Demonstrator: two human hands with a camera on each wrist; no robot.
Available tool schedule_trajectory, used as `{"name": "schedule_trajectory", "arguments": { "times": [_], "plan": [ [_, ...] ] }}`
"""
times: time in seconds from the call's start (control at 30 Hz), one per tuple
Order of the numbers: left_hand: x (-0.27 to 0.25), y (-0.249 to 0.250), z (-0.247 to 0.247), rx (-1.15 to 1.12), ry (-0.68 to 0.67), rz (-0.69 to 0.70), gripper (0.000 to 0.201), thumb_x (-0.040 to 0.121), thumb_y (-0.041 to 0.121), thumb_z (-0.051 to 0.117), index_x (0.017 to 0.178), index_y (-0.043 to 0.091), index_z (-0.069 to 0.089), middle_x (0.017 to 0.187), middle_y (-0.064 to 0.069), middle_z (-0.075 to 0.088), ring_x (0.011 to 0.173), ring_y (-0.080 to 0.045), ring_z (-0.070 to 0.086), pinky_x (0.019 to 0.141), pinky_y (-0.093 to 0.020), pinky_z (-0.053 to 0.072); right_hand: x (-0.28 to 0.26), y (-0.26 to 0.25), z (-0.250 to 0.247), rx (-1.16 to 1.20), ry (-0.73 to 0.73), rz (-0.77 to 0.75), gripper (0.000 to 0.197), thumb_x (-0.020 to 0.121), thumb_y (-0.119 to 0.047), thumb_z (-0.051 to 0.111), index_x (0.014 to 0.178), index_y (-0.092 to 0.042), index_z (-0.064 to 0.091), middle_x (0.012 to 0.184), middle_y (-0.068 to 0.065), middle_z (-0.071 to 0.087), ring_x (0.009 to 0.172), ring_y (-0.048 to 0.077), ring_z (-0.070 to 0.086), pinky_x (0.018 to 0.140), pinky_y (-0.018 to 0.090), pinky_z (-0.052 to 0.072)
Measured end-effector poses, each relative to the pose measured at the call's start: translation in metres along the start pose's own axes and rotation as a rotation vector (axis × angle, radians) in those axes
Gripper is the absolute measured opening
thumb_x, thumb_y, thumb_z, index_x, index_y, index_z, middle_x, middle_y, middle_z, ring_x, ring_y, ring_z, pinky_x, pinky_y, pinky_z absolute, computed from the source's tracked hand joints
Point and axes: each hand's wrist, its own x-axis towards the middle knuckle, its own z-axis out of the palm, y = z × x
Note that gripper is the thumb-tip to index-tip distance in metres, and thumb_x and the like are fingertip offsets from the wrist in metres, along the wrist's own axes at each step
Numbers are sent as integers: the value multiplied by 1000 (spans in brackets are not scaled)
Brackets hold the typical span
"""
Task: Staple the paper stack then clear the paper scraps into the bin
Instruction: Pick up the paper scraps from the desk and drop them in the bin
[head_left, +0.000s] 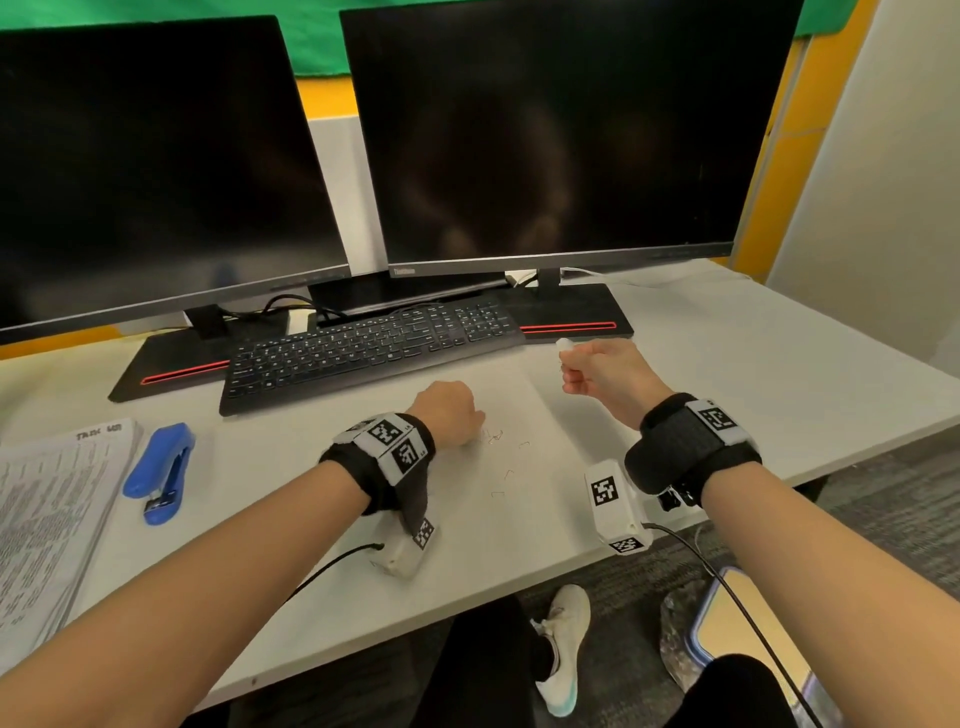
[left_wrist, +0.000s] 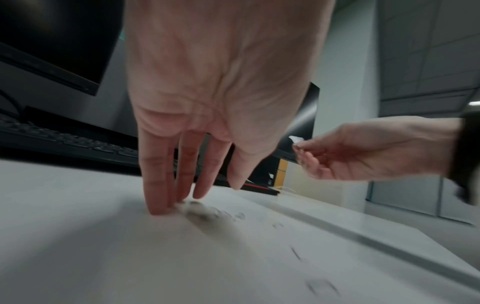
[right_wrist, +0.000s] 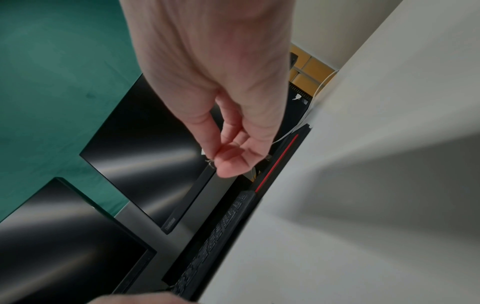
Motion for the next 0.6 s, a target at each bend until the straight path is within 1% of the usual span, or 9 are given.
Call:
{"name": "schedule_trajectory", "arguments": {
  "times": [0.07, 0.13, 0.2, 0.23, 0.3, 0.4, 0.47, 0.53, 0.6],
  "plan": [
    [-4, 4, 11, 32, -40, -2, 40, 94, 34, 49, 113, 2, 65, 118, -13, 64, 109, -30, 60, 91, -34, 48, 2, 0, 0, -3, 2, 1, 20, 91, -7, 54, 110, 0, 56, 81, 6, 55, 70, 13, 54, 63, 21, 49],
    [-7, 10, 21, 37, -31, 53, 40, 89, 34, 56, 114, 5, 66, 119, -12, 63, 111, -30, 58, 92, -35, 48, 2, 1, 1, -15, -2, 1, 17, 91, -7, 54, 107, 0, 56, 80, 6, 54, 70, 13, 54, 63, 21, 49],
    [-4, 15, 26, 3, 14, 95, 33, 85, 26, 62, 113, 11, 67, 120, -10, 63, 111, -29, 58, 92, -34, 48, 2, 2, 4, -34, -2, 1, 9, 91, -7, 55, 99, -2, 56, 78, 6, 54, 69, 13, 54, 63, 22, 49],
    [-2, 18, 27, -23, 36, 102, 28, 83, 22, 64, 110, 14, 69, 118, -9, 64, 109, -28, 59, 92, -34, 49, 2, 2, 4, -40, 0, 0, 5, 91, -7, 55, 93, -3, 56, 78, 6, 54, 68, 14, 53, 62, 22, 49],
    [4, 22, 23, -54, 69, 104, 19, 81, 12, 66, 98, 15, 73, 110, -9, 68, 103, -28, 64, 91, -33, 52, 1, 3, 3, -57, 14, -13, 7, 91, -7, 55, 85, -5, 56, 77, 6, 55, 68, 14, 54, 62, 22, 49],
    [9, 25, 18, -62, 71, 105, 17, 80, 2, 65, 87, 13, 76, 103, -9, 71, 96, -28, 67, 90, -35, 55, -3, 4, -2, -70, 34, -18, 5, 91, -7, 55, 90, -3, 57, 77, 7, 55, 69, 15, 54, 63, 23, 50],
    [10, 25, 17, -58, 73, 109, 21, 80, -2, 62, 86, 13, 76, 103, -11, 71, 96, -29, 67, 90, -36, 55, -5, 7, -7, -71, 48, -10, 6, 91, -7, 55, 93, -1, 57, 76, 7, 55, 68, 15, 54, 64, 23, 50],
    [11, 25, 19, -47, 76, 114, 24, 80, -4, 58, 88, 12, 75, 106, -12, 70, 97, -30, 66, 91, -36, 55, -7, 10, -10, -73, 50, 2, 5, 91, -7, 55, 87, -4, 57, 76, 7, 55, 68, 16, 54, 65, 24, 51],
    [9, 26, 20, -10, 74, 126, 28, 82, -5, 53, 94, 10, 72, 110, -13, 67, 100, -31, 64, 92, -37, 54, -9, 12, -12, -75, 50, 6, 13, 91, -6, 55, 79, -8, 56, 76, 7, 55, 67, 16, 54, 64, 24, 51]
  ]
}}
